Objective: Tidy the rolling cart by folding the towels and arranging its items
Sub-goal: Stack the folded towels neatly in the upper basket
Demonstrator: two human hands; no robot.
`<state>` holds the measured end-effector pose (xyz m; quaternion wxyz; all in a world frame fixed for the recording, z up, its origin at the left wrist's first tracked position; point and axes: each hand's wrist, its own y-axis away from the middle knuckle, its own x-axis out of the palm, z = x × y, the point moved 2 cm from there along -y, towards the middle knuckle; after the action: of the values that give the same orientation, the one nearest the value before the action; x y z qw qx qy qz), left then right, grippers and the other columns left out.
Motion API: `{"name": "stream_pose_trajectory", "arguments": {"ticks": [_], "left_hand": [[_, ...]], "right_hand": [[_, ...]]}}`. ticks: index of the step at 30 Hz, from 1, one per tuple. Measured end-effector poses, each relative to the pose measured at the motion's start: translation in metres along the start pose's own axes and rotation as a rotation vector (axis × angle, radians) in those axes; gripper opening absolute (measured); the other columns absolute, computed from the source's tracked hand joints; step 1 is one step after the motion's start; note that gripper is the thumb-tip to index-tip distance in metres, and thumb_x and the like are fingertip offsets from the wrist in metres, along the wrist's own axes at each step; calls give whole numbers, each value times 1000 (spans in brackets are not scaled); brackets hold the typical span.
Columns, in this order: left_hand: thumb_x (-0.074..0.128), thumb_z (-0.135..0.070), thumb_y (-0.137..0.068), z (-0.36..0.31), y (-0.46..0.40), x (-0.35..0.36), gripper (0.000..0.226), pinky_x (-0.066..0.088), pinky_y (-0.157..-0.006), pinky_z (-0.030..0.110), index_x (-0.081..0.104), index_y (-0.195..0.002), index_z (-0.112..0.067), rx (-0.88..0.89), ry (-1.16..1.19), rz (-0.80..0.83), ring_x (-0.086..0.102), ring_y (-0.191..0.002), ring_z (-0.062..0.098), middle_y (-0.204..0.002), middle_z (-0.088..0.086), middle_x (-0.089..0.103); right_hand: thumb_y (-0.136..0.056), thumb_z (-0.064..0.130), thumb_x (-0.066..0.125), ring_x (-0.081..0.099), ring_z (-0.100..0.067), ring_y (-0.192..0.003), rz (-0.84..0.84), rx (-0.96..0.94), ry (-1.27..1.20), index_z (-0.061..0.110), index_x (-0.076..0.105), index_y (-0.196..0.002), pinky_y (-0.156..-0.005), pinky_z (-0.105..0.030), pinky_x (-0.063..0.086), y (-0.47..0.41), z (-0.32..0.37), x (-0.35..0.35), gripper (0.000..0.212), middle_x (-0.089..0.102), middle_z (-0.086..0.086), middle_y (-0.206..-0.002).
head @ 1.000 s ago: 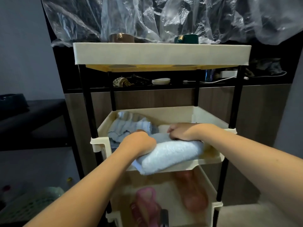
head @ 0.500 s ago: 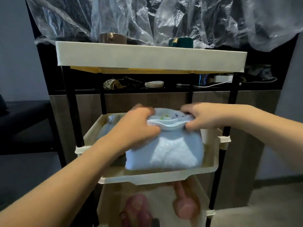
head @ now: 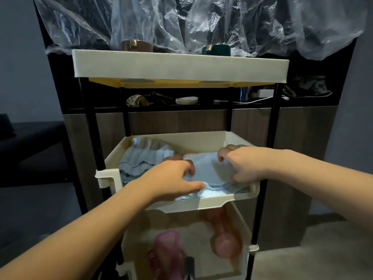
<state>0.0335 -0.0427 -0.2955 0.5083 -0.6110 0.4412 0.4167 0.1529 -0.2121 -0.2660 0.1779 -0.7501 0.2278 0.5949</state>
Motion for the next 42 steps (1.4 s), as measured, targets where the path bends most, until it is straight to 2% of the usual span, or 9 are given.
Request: {"name": "stream_pose_trajectory", "arguments": {"ticks": [3, 8, 11, 19, 24, 29, 33, 37, 42], "left_hand": [[60, -33, -78, -5, -5, 6, 7, 51, -74, 33, 61, -80, -27, 14, 38, 204, 55, -87, 20, -94, -1, 56], [56, -21, -78, 4, -19, -20, 24, 44, -63, 26, 66, -57, -16, -239, 351, 174, 56, -69, 15, -69, -1, 66], [49, -30, -82, 8, -53, -17, 27, 48, -75, 28, 70, -90, -13, -317, 194, 23, 63, -94, 29, -99, 12, 70], [67, -33, -78, 2, -86, -14, 51, 47, -83, 33, 56, -127, -22, -229, 43, 319, 59, -99, 25, -120, 2, 61], [71, -16, -77, 26, -107, -35, 33, 59, -84, 48, 66, -110, -12, -250, 899, -24, 70, -91, 33, -108, 19, 72], [60, -13, -87, 23, -135, -15, 30, 56, -79, 42, 66, -113, 1, -338, 1490, 120, 68, -85, 34, -103, 23, 71], [50, -12, -83, 28, -147, -10, 25, 55, -76, 39, 68, -97, -1, -389, 1431, 262, 66, -75, 34, -82, 19, 70], [61, -19, -79, 35, -158, 11, 26, 54, -92, 47, 67, -100, -4, -624, 983, 244, 67, -94, 36, -104, 23, 69], [44, -21, -101, 34, -165, 42, 44, 40, -92, 28, 47, -140, 0, -699, 767, 159, 44, -135, 31, -146, 18, 46]], "right_hand": [[-83, 34, 63, 54, -23, -109, 112, -15, 53, 28, 45, -131, -86, -32, 46, -4, 13, 4, 52, 52, 0, -126], [-83, 25, 51, 54, -20, -70, 306, 164, -25, 16, 62, -77, -63, -31, 47, -6, 15, -1, 16, 60, -1, -79], [-85, 19, 47, 61, -23, -75, 255, 302, -156, 8, 70, -92, -58, -27, 46, -21, 7, -11, 26, 68, -9, -91], [-89, 38, 64, 61, -27, -98, 425, 371, -305, 6, 61, -120, -91, -35, 50, -42, -6, -3, 45, 63, -7, -110], [-82, 24, 64, 67, -26, -94, -42, 533, -897, 15, 65, -104, -79, -34, 51, -62, -43, -24, 24, 70, -8, -102], [-88, 15, 50, 53, -23, -69, -315, 663, -1071, 7, 61, -101, -59, -26, 40, -86, -56, -32, 19, 60, -12, -86], [-80, 17, 54, 60, -24, -71, -178, 578, -463, 5, 62, -95, -60, -27, 44, -88, -56, -35, 21, 62, -9, -82], [-89, 26, 51, 53, -36, -117, -200, 585, -69, 7, 40, -134, -85, -38, 45, -93, -44, -19, 50, 53, -17, -127], [-90, 29, 46, 60, -31, -111, -20, 564, -534, 12, 60, -122, -96, -41, 49, -110, -29, 6, 39, 62, -14, -125]]}}
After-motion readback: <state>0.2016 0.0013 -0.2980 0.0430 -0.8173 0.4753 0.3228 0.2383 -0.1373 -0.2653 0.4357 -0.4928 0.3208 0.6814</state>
